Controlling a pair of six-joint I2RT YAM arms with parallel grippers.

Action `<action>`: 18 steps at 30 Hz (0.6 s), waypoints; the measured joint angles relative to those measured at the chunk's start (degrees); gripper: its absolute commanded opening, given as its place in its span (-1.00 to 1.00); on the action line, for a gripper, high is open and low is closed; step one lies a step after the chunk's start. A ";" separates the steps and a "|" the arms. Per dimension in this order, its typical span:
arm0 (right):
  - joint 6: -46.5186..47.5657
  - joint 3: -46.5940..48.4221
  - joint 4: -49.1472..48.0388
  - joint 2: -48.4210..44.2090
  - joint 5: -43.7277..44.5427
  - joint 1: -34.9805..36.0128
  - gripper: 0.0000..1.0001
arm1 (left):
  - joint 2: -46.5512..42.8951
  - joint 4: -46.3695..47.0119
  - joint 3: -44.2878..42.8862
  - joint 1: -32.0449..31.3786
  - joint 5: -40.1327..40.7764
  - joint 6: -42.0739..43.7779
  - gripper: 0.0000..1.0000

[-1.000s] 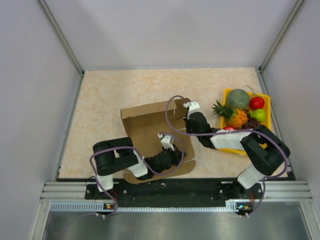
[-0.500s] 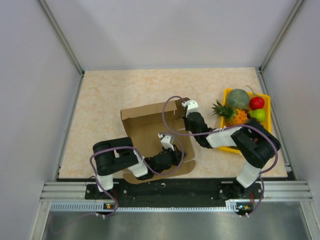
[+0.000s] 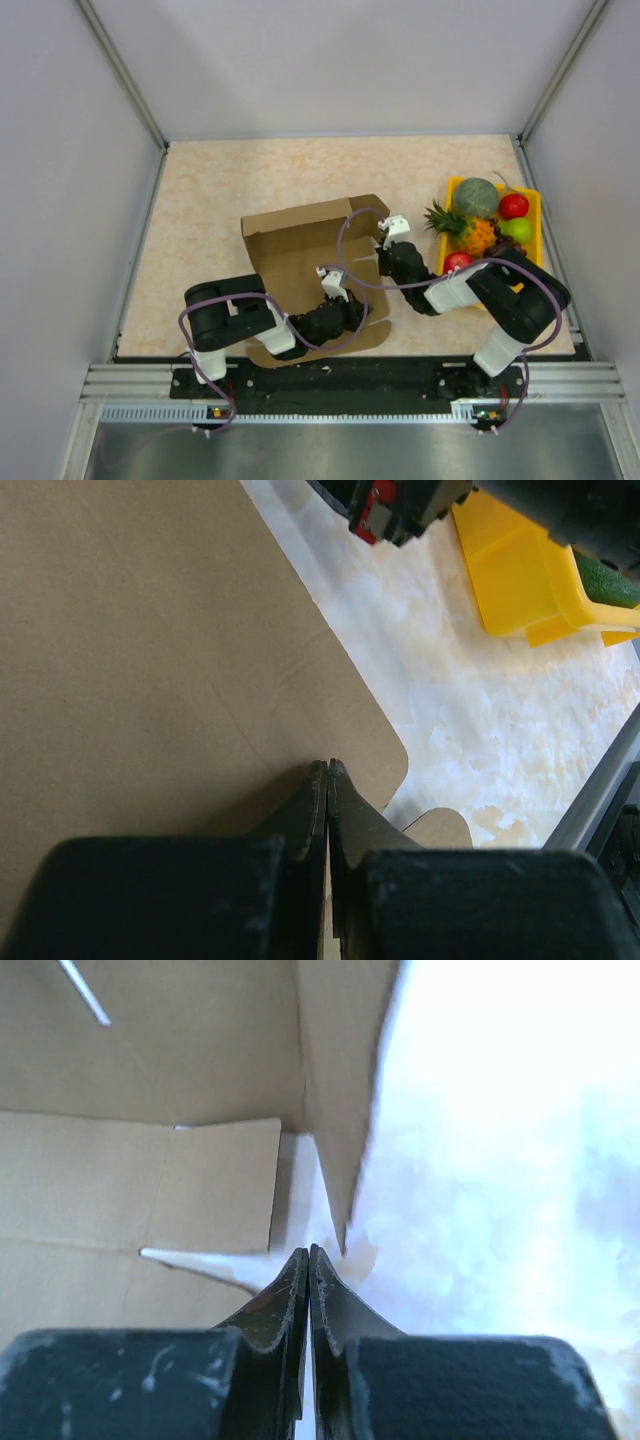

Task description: Fold the paper box

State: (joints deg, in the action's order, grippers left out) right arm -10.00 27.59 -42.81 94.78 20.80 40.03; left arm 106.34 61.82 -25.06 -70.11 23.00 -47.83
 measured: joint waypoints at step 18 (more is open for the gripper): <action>-18.67 -13.07 -26.75 2.10 -10.43 -6.71 -1.00 | -0.11 0.17 0.22 0.00 0.00 0.02 -1.00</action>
State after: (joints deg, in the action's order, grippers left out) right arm -28.67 14.52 -69.56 96.88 10.37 33.32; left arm 106.24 62.00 -24.84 -70.11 23.00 -47.81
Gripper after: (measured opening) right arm 0.003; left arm 0.009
